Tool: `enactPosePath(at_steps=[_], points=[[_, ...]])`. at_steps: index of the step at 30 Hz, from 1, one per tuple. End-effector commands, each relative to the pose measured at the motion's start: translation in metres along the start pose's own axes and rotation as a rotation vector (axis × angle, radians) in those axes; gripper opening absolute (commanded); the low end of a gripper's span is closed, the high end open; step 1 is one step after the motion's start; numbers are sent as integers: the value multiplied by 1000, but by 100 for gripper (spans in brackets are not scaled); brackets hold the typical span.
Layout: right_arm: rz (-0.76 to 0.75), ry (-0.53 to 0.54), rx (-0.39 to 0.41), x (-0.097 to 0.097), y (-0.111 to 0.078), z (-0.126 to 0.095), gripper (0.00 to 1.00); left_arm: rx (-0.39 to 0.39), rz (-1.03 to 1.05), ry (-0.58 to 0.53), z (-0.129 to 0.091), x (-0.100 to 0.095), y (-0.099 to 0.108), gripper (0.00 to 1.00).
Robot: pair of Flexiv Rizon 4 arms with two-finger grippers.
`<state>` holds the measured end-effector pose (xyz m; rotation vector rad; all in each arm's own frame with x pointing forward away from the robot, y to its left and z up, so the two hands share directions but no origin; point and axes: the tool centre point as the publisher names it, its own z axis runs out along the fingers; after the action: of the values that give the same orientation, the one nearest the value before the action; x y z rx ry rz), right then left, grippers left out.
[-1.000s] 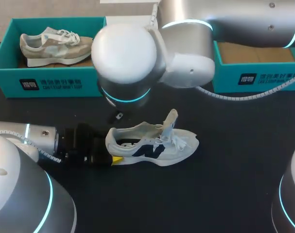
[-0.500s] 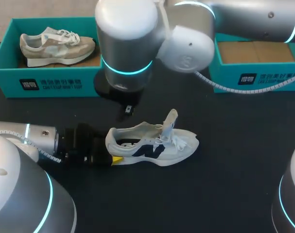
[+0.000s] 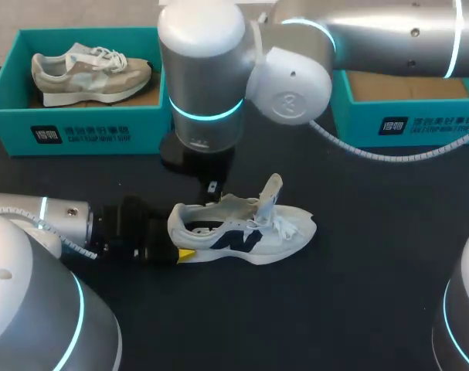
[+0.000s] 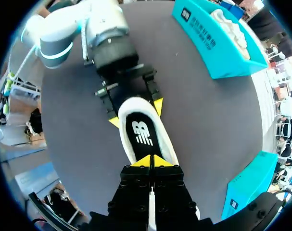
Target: Take the shoe out of the shoebox, open the shoe tongue, remove and reinsert the insole, then place the shoe into the shoebox
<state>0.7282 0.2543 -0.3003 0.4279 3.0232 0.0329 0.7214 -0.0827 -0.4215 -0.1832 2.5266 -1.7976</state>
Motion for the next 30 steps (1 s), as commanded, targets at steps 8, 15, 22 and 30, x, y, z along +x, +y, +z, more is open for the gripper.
enactPosePath(at_steps=[8, 15, 22, 30], points=[[-32, 46, 42, 3, -1, 53, 0, -1, 0, -2, 0, 0, 4, 0], [-57, 74, 53, -3, -6, 72, 0, -1, 0, -2, 0, 0, 4, 0], [-51, 89, 62, 0, -18, 79, 0, -1, 0, -2, 0, 0, 4, 0], [-36, 54, 67, -4, -23, 80, 21, -1, 0, -2, 0, 0, 4, 0]])
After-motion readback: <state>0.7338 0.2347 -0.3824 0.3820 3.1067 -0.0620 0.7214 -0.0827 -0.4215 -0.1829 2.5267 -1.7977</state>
